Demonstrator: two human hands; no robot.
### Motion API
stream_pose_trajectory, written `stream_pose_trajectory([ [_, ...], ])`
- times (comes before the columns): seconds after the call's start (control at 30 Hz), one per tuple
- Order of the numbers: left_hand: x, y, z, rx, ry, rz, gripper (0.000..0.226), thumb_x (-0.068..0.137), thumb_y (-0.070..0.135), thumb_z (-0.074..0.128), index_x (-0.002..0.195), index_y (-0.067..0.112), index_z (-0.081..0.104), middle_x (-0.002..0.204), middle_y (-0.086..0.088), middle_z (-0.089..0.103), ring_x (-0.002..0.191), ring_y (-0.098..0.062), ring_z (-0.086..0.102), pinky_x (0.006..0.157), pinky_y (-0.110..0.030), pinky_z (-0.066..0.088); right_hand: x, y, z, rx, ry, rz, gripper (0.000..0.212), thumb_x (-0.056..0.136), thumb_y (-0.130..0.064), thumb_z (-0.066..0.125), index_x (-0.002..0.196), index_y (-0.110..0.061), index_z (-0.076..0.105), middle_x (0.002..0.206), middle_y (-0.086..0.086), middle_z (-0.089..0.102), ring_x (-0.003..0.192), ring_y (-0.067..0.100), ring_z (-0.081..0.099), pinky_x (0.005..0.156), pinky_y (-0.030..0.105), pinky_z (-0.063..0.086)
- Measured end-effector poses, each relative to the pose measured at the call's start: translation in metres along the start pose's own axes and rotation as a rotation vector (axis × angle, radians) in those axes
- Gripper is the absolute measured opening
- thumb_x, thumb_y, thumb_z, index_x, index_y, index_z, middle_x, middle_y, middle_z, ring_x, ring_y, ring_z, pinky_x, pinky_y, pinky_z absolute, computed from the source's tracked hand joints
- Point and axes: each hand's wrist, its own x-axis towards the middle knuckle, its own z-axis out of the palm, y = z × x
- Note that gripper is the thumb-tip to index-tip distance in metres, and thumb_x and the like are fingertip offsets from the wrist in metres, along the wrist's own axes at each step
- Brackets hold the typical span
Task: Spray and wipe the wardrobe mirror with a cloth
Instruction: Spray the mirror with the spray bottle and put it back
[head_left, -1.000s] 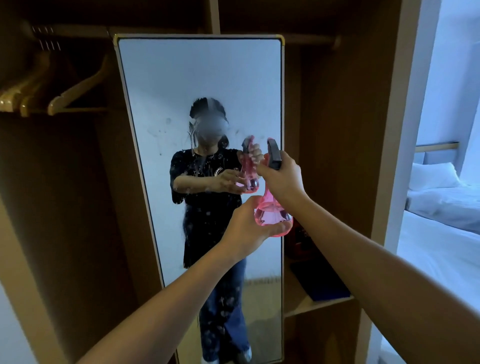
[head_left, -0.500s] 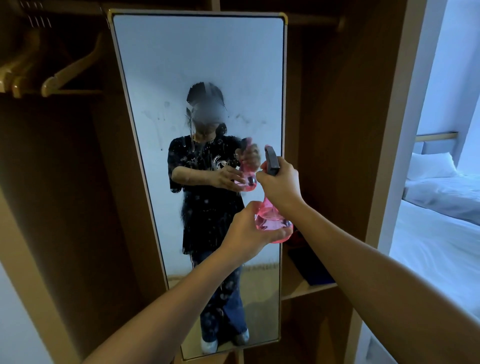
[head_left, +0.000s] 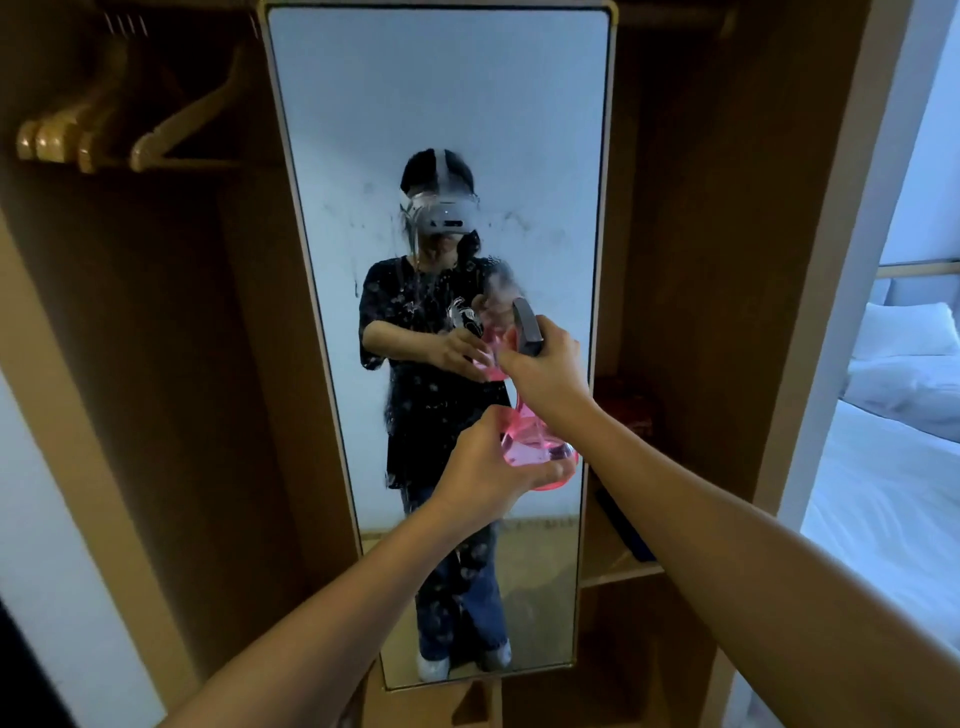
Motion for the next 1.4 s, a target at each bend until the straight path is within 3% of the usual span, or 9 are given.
stream_pose_trajectory([
  [0.17, -0.008, -0.005, -0.013, -0.003, 0.023, -0.025, 0.056, 0.067, 0.029, 0.088, 0.110, 0.023, 0.053, 0.101, 0.017, 0.063, 0.094, -0.001, 0.062, 0.083, -0.020, 0.053, -0.004, -0.007, 0.014, 0.023, -0.049, -0.018, 0.021, 0.083, -0.001, 0.061, 0.085, -0.019, 0.050, 0.058, -0.007, 0.047, 0.041, -0.006, 0.045, 0.041, 0.008, 0.033],
  [0.37, -0.012, -0.011, -0.032, 0.040, 0.041, -0.030, 0.054, 0.069, 0.030, 0.087, 0.110, 0.022, 0.054, 0.101, 0.019, 0.062, 0.092, 0.006, 0.059, 0.075, -0.012, 0.048, -0.004, -0.009, 0.034, 0.041, -0.065, -0.003, 0.015, 0.085, -0.013, 0.065, 0.097, -0.005, 0.060, 0.069, -0.006, 0.057, 0.054, 0.000, 0.049, 0.045, 0.008, 0.037],
  [0.53, -0.017, -0.017, -0.045, 0.043, 0.071, -0.039, 0.054, 0.069, 0.027, 0.087, 0.111, 0.017, 0.054, 0.097, 0.018, 0.063, 0.082, 0.017, 0.059, 0.067, -0.004, 0.044, -0.006, -0.015, 0.050, 0.011, -0.086, -0.034, 0.013, 0.081, -0.012, 0.067, 0.092, -0.010, 0.061, 0.069, -0.005, 0.058, 0.059, 0.007, 0.051, 0.046, 0.009, 0.036],
  [0.67, -0.022, -0.023, -0.057, 0.072, 0.074, -0.044, 0.060, 0.069, 0.031, 0.086, 0.116, 0.017, 0.053, 0.100, 0.019, 0.062, 0.086, 0.016, 0.058, 0.070, -0.006, 0.046, -0.009, -0.018, 0.065, 0.010, -0.108, -0.029, 0.013, 0.082, -0.012, 0.063, 0.095, -0.008, 0.061, 0.081, 0.006, 0.065, 0.069, 0.019, 0.057, 0.058, 0.023, 0.045],
  [0.87, -0.032, -0.031, -0.069, 0.064, 0.087, -0.080, 0.062, 0.068, 0.030, 0.086, 0.117, 0.015, 0.050, 0.101, 0.015, 0.064, 0.087, 0.012, 0.061, 0.071, -0.005, 0.047, -0.017, -0.022, 0.088, -0.037, -0.150, -0.057, 0.006, 0.077, -0.007, 0.060, 0.078, -0.009, 0.054, 0.067, 0.004, 0.057, 0.061, 0.019, 0.049, 0.056, 0.031, 0.042],
  [1.03, -0.039, -0.032, -0.085, 0.087, 0.105, -0.081, 0.057, 0.069, 0.026, 0.086, 0.113, 0.011, 0.053, 0.094, 0.016, 0.064, 0.083, 0.015, 0.060, 0.068, -0.003, 0.043, -0.021, -0.026, 0.103, -0.007, -0.175, -0.029, 0.020, 0.082, -0.012, 0.064, 0.100, -0.005, 0.060, 0.085, 0.010, 0.066, 0.076, 0.025, 0.060, 0.074, 0.038, 0.051],
  [1.1, -0.042, -0.033, -0.090, 0.086, 0.102, -0.087, 0.053, 0.070, 0.022, 0.086, 0.111, 0.012, 0.053, 0.093, 0.016, 0.064, 0.083, 0.016, 0.060, 0.068, -0.003, 0.044, -0.023, -0.028, 0.107, -0.010, -0.180, -0.040, 0.023, 0.082, -0.013, 0.066, 0.103, -0.004, 0.060, 0.087, 0.011, 0.067, 0.080, 0.026, 0.061, 0.075, 0.036, 0.050],
  [1.23, -0.049, -0.038, -0.096, 0.084, 0.101, -0.085, 0.046, 0.072, 0.016, 0.084, 0.107, 0.016, 0.053, 0.091, 0.018, 0.062, 0.080, 0.018, 0.060, 0.066, -0.003, 0.044, -0.031, -0.029, 0.114, -0.002, -0.217, -0.036, 0.020, 0.082, -0.008, 0.064, 0.100, -0.006, 0.057, 0.073, 0.000, 0.055, 0.063, 0.011, 0.048, 0.060, 0.024, 0.040],
  [1.4, -0.061, -0.053, -0.098, 0.113, 0.083, -0.110, 0.048, 0.070, 0.022, 0.085, 0.107, 0.014, 0.055, 0.093, 0.016, 0.063, 0.082, 0.013, 0.062, 0.068, -0.007, 0.047, -0.046, -0.020, 0.125, -0.010, -0.256, 0.010, 0.015, 0.083, -0.008, 0.061, 0.099, -0.005, 0.059, 0.073, -0.004, 0.055, 0.064, 0.008, 0.048, 0.063, 0.023, 0.043],
])
